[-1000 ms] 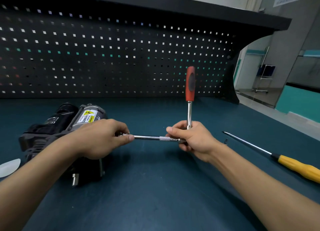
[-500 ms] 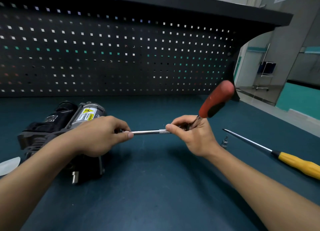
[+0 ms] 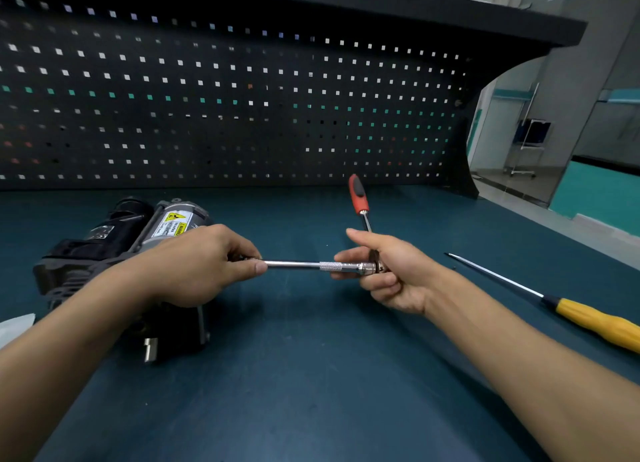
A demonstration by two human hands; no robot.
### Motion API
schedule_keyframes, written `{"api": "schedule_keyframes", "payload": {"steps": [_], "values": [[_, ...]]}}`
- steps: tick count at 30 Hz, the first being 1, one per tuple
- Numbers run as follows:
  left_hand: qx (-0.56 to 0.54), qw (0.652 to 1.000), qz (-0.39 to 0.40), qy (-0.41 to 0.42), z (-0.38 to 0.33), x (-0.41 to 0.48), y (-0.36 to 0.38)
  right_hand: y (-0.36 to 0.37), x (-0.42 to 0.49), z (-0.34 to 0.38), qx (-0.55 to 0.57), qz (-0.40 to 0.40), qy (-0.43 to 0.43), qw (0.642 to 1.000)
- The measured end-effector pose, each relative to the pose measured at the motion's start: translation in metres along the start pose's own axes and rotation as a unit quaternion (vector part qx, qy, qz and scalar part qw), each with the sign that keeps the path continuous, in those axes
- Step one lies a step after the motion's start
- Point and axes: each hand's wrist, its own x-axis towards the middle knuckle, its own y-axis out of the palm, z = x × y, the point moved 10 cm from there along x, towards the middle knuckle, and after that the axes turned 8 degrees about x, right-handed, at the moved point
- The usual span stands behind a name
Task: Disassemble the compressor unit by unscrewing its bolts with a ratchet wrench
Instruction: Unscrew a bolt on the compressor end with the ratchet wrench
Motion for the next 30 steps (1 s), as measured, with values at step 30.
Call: {"api": "schedule_keyframes", "payload": {"steps": [30], "values": [[0.045,0.999,0.000,-0.026,0.001,-0.002,-0.003,0.012,-0.028,0.058,-0.243,-0.040,-0.401,0.882]]}}
